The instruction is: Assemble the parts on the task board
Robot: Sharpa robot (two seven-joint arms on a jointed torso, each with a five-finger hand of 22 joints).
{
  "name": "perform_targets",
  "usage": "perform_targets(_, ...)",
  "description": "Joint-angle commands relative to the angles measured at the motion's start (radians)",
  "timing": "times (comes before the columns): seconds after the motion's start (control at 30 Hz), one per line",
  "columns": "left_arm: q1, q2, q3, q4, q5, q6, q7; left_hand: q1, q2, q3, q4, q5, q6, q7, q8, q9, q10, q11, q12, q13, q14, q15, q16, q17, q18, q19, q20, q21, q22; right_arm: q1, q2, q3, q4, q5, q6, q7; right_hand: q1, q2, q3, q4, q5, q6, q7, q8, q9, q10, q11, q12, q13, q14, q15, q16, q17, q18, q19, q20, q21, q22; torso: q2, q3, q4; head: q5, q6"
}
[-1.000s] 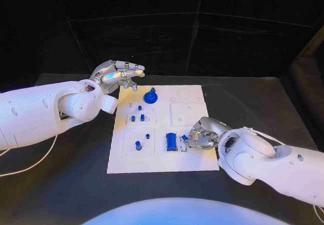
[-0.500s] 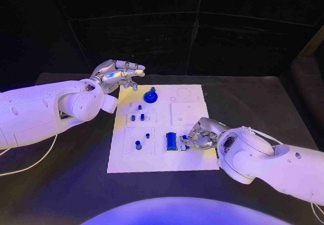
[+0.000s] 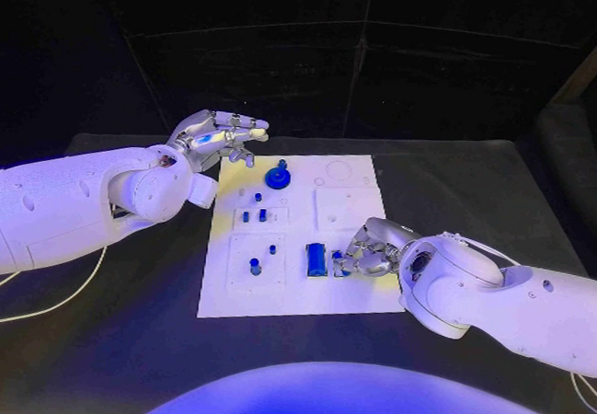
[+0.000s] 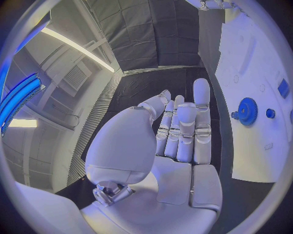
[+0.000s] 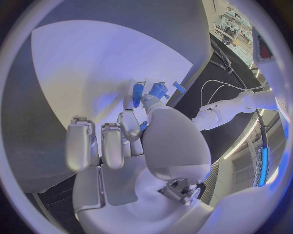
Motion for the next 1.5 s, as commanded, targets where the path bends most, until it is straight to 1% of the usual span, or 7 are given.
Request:
perform_targets(0.03, 0.002, 0.001, 0.001, 0.001, 0.003, 0.015, -0.002, -0.002, 0.010, 0.004, -0.004, -0.003, 0.001, 0.001, 0.004, -0.002, -0.008, 0.001, 0.006, 0.001, -0.009, 0.001, -0.004, -0.001, 0.014, -0.003, -0.001, -0.004, -0.001, 0.001, 0.003, 0.000, 0.000, 0.002, 0.012, 0.000, -0.011, -0.001, -0.009, 0.000, 0.004, -0.002, 0.007, -0.007, 0.001, 0.007, -0.001, 0.001, 0.001, 0.070, -0.003, 0.003, 0.085, -0.009, 0.017, -0.001, 0.004, 0.013, -0.001, -0.0004, -0.0001, 0.001, 0.000)
perform_targets(0.2, 0.002, 0.001, 0.001, 0.001, 0.003, 0.016, -0.003, -0.002, 0.009, 0.004, -0.004, -0.003, 0.000, 0.001, 0.004, -0.002, -0.009, 0.002, 0.006, 0.000, -0.010, 0.001, -0.004, -0.003, 0.014, -0.004, -0.001, -0.005, -0.001, 0.001, 0.005, 0.000, 0.000, 0.002, -0.010, 0.003, -0.036, -0.007, -0.035, 0.016, -0.004, -0.005, 0.010, -0.010, 0.001, 0.006, 0.002, 0.000, 0.001, 0.069, -0.001, 0.002, 0.083, -0.009, 0.016, 0.000, 0.002, 0.010, 0.000, -0.0002, -0.0005, 0.005, 0.001)
perform_targets(0.33, 0.002, 0.001, 0.001, 0.000, 0.003, 0.016, -0.004, -0.002, 0.009, 0.004, -0.004, -0.003, 0.000, 0.001, 0.004, -0.002, -0.009, 0.002, 0.006, 0.000, -0.010, 0.001, -0.004, -0.003, 0.014, -0.004, -0.001, -0.005, -0.001, 0.001, 0.006, 0.000, 0.000, 0.002, -0.027, 0.005, -0.068, -0.001, -0.084, 0.047, -0.112, -0.007, 0.010, -0.013, 0.003, 0.006, 0.004, 0.000, 0.003, 0.069, 0.000, 0.001, 0.083, -0.008, 0.015, 0.003, 0.001, 0.009, 0.000, 0.0000, -0.0001, 0.005, 0.001)
perform_targets(0.47, 0.002, 0.000, 0.000, 0.000, 0.003, 0.016, -0.004, -0.002, 0.009, 0.004, -0.004, -0.003, 0.000, 0.001, 0.004, -0.002, -0.009, 0.002, 0.006, 0.000, -0.010, 0.001, -0.004, -0.003, 0.014, -0.004, -0.001, -0.005, -0.001, 0.001, 0.006, 0.000, 0.001, 0.002, -0.036, 0.008, -0.087, 0.013, -0.118, 0.062, -0.156, -0.006, 0.010, -0.014, 0.005, 0.006, 0.003, 0.001, 0.005, 0.069, 0.001, 0.000, 0.083, -0.008, 0.015, 0.003, 0.000, 0.009, 0.000, 0.0001, -0.0004, 0.006, 0.001)
perform_targets(0.77, 0.002, 0.001, 0.000, -0.001, 0.003, 0.017, -0.004, -0.002, 0.009, 0.004, -0.004, -0.003, 0.000, 0.001, 0.004, -0.002, -0.009, 0.002, 0.006, 0.000, -0.010, 0.001, -0.004, -0.003, 0.014, -0.004, -0.001, -0.005, -0.001, 0.001, -0.004, 0.000, 0.008, 0.001, -0.040, 0.019, -0.110, 0.027, -0.156, 0.064, -0.167, -0.006, 0.010, -0.015, 0.008, 0.005, 0.003, 0.000, 0.006, 0.069, 0.001, 0.001, 0.084, -0.008, 0.014, 0.003, 0.000, 0.009, -0.001, 0.0004, -0.0010, 0.004, 0.002)
perform_targets(1.07, 0.002, -0.001, 0.000, 0.000, 0.003, 0.017, -0.005, -0.002, 0.009, 0.004, -0.004, -0.003, 0.000, 0.001, 0.004, -0.002, -0.009, 0.002, 0.006, 0.000, -0.010, 0.001, -0.004, -0.003, 0.014, -0.004, -0.001, -0.005, -0.001, 0.001, -0.031, 0.000, 0.024, 0.000, 0.009, 0.057, -0.006, 0.026, -0.183, 0.013, -0.191, -0.006, 0.010, -0.015, 0.015, 0.004, 0.003, 0.000, 0.010, 0.070, 0.000, 0.001, 0.086, -0.008, 0.014, 0.002, -0.001, 0.010, -0.001, 0.0002, -0.0020, 0.003, 0.004)
perform_targets(1.5, 0.002, -0.005, -0.001, 0.000, 0.003, 0.016, -0.007, -0.002, 0.009, 0.004, -0.004, -0.003, 0.000, 0.001, 0.004, -0.002, -0.009, 0.002, 0.006, 0.000, -0.010, 0.001, -0.004, -0.003, 0.014, -0.004, -0.001, -0.005, -0.001, 0.000, -0.064, 0.000, 0.048, 0.010, 0.016, 0.087, 0.000, 0.028, -0.193, 0.011, -0.196, -0.006, 0.011, -0.015, 0.015, 0.004, 0.004, 0.000, 0.010, 0.069, 0.001, 0.000, 0.085, -0.008, 0.013, 0.002, -0.001, 0.010, -0.001, -0.0008, -0.0009, 0.004, 0.003)
